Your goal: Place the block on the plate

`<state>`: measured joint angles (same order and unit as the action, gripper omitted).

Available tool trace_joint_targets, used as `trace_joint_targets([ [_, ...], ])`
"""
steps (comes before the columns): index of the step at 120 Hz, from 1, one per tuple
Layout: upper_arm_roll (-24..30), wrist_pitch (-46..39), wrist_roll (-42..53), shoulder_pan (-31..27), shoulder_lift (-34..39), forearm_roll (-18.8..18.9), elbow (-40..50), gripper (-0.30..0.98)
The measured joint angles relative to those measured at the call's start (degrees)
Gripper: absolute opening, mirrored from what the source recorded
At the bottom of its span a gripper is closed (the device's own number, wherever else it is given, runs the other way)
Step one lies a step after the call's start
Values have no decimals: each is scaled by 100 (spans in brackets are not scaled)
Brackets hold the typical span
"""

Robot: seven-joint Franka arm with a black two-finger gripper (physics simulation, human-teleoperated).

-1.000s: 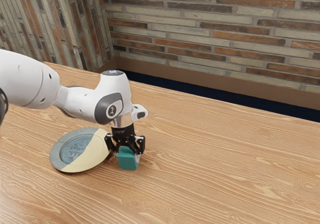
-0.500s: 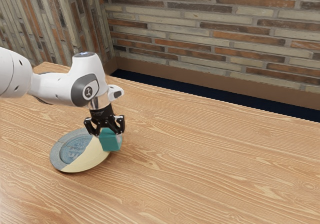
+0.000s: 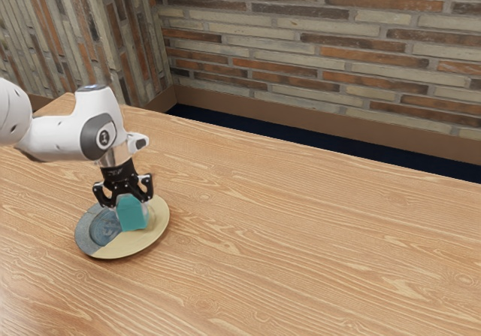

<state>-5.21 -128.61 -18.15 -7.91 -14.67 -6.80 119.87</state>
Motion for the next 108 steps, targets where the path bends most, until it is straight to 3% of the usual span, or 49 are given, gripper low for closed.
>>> trace_joint_targets([
  [13,-9,-7,8,-78,-79,-67,-11,43],
  [43,-19,5,109,-101,32,-206,-7,61],
  [85,147,330,387,12,704,-140,-145,67],
  [108,251,757,877,294,658,431,-874,68],
])
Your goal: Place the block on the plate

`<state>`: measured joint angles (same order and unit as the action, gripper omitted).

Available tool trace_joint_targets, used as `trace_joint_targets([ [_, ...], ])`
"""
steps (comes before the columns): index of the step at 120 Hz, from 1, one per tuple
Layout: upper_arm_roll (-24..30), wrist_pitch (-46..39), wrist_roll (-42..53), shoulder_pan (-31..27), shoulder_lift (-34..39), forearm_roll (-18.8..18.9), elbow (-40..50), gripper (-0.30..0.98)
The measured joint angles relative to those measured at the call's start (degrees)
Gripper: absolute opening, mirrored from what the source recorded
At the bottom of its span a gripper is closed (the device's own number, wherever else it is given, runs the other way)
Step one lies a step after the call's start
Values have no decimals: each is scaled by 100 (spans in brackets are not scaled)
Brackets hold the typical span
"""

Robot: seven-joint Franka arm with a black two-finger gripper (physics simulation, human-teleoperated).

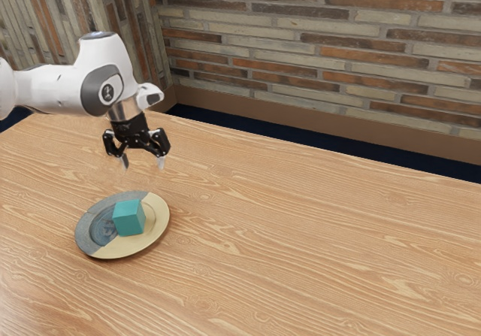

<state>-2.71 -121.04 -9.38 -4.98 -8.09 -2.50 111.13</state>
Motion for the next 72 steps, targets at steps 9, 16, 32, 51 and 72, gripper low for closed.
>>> trace_joint_targets([
  [9,5,121,308,17,-27,105,-163,68],
  [16,6,244,602,61,-36,153,-372,68],
  [32,15,637,1365,315,-245,225,-1046,68],
  [51,138,1125,2139,671,-222,402,-1456,69],
  [72,218,1521,2784,757,-211,512,-1735,69],
])
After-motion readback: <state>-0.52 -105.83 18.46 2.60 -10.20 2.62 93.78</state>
